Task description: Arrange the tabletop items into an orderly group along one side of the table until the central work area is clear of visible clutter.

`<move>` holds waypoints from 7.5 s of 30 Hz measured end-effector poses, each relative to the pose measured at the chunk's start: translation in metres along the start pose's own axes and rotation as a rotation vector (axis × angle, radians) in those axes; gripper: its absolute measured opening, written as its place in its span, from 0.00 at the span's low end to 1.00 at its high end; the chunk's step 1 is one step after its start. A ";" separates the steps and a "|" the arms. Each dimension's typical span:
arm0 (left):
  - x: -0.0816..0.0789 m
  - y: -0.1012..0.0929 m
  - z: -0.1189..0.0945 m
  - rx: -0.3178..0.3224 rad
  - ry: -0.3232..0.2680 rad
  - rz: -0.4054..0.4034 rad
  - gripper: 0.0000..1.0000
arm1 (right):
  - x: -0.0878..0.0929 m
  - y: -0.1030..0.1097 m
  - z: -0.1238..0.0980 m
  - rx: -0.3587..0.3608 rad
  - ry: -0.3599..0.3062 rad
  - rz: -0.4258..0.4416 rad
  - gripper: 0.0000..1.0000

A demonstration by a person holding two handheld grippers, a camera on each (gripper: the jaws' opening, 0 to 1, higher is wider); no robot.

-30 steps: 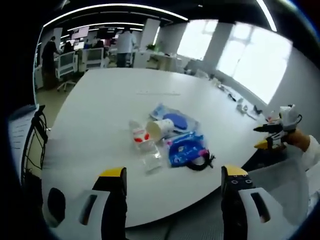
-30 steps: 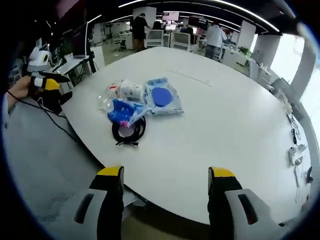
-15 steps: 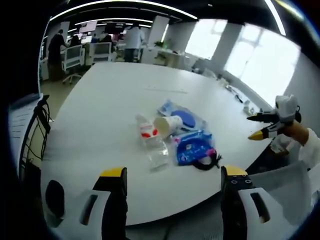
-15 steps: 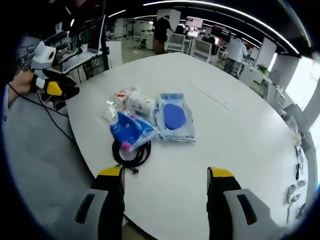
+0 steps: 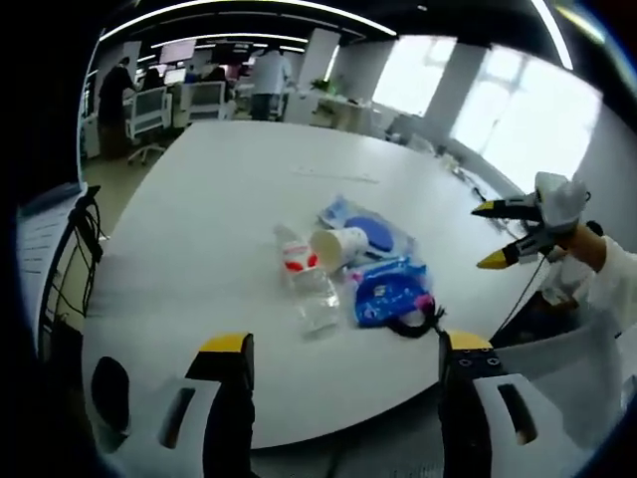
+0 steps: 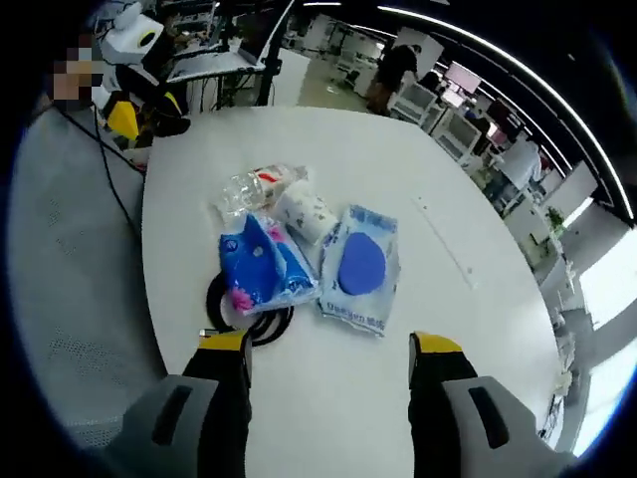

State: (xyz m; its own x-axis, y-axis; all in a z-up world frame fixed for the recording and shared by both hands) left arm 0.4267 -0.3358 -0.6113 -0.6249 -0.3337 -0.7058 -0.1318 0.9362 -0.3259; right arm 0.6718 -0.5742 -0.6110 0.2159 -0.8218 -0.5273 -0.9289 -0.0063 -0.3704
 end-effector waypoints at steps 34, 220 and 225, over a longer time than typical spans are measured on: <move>0.006 0.008 -0.004 -0.043 0.016 -0.034 0.72 | -0.079 -0.011 0.060 -0.106 -0.103 -0.118 0.60; 0.018 0.023 -0.010 -0.113 -0.052 -0.257 0.71 | -0.090 -0.023 0.222 -0.481 -0.647 0.255 0.37; 0.019 0.023 -0.008 -0.110 -0.041 -0.251 0.71 | -0.089 -0.024 0.221 -0.480 -0.634 0.265 0.40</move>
State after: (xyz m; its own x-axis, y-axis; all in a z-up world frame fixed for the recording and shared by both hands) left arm 0.4056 -0.3197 -0.6265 -0.5307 -0.5586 -0.6374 -0.3629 0.8294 -0.4247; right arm 0.7415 -0.3749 -0.7244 -0.0327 -0.3553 -0.9342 -0.9689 -0.2181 0.1169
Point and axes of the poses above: the point that each gripper's makers call its tool centre point, and the gripper's own axes: z roughly forward along the fingers, y roughly to its left, x roughly out of its underside, the point moved 8 cm from there along -z, roughly backward along the fingers, and after that the axes turned 2 degrees about x, right-handed, at the moved point
